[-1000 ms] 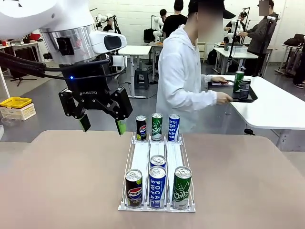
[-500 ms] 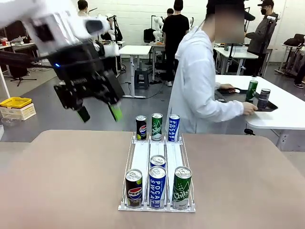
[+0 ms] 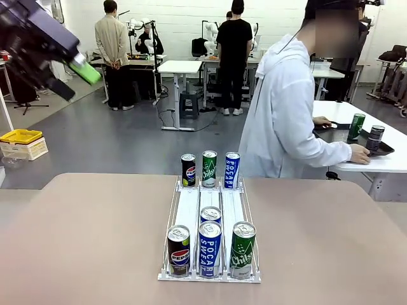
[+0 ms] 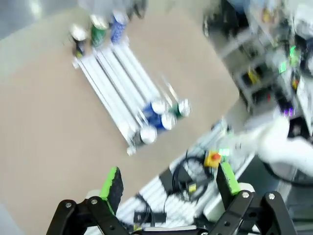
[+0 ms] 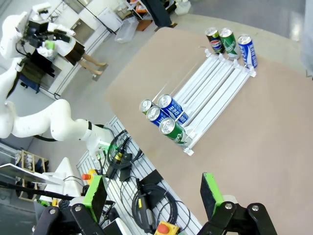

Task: Retrieve and hand over the desired beverage to the person.
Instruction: Place the picked can on the Handle tray extended by the person.

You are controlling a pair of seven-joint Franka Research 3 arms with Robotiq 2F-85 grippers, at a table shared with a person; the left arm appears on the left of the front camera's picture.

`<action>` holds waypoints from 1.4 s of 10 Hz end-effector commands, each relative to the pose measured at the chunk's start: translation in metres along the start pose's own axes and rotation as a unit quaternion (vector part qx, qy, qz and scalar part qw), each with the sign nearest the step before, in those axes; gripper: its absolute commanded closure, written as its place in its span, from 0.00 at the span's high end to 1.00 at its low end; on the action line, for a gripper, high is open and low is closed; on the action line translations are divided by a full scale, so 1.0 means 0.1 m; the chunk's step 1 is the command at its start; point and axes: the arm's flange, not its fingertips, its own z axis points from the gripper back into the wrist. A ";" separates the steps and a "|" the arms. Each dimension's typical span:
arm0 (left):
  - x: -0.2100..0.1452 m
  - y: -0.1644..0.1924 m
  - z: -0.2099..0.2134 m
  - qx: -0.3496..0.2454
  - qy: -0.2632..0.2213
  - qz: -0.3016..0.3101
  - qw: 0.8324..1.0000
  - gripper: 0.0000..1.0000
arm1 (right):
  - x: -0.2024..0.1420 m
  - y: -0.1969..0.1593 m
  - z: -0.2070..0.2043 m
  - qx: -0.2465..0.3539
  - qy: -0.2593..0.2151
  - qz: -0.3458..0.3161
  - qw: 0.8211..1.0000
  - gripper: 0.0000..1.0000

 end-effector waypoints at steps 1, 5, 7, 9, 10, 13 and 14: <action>-0.20 0.10 -0.05 0.031 -0.090 0.005 0.995 1.00 | 0.02 0.00 -0.01 0.017 -0.011 0.008 1.000 1.00; -0.53 0.12 0.29 0.049 -0.089 -0.005 0.995 1.00 | 0.02 0.00 -0.01 0.017 -0.011 0.008 1.000 1.00; -0.41 0.12 0.27 0.045 -0.126 0.008 0.991 1.00 | 0.02 0.00 -0.01 0.017 -0.011 0.008 1.000 1.00; -0.52 0.09 0.27 0.045 -0.092 0.009 0.995 1.00 | 0.02 0.00 -0.01 0.017 -0.011 0.008 1.000 1.00; -0.52 0.10 0.21 0.014 -0.034 -0.035 0.999 1.00 | 0.02 0.00 -0.01 0.017 -0.011 0.008 1.000 1.00; -0.55 0.26 0.18 -0.031 -0.018 -0.053 0.998 1.00 | 0.02 0.00 -0.01 0.017 -0.011 0.008 1.000 1.00; -0.54 0.34 0.13 -0.042 -0.020 -0.042 0.998 1.00 | 0.02 0.00 -0.01 0.017 -0.011 0.008 1.000 1.00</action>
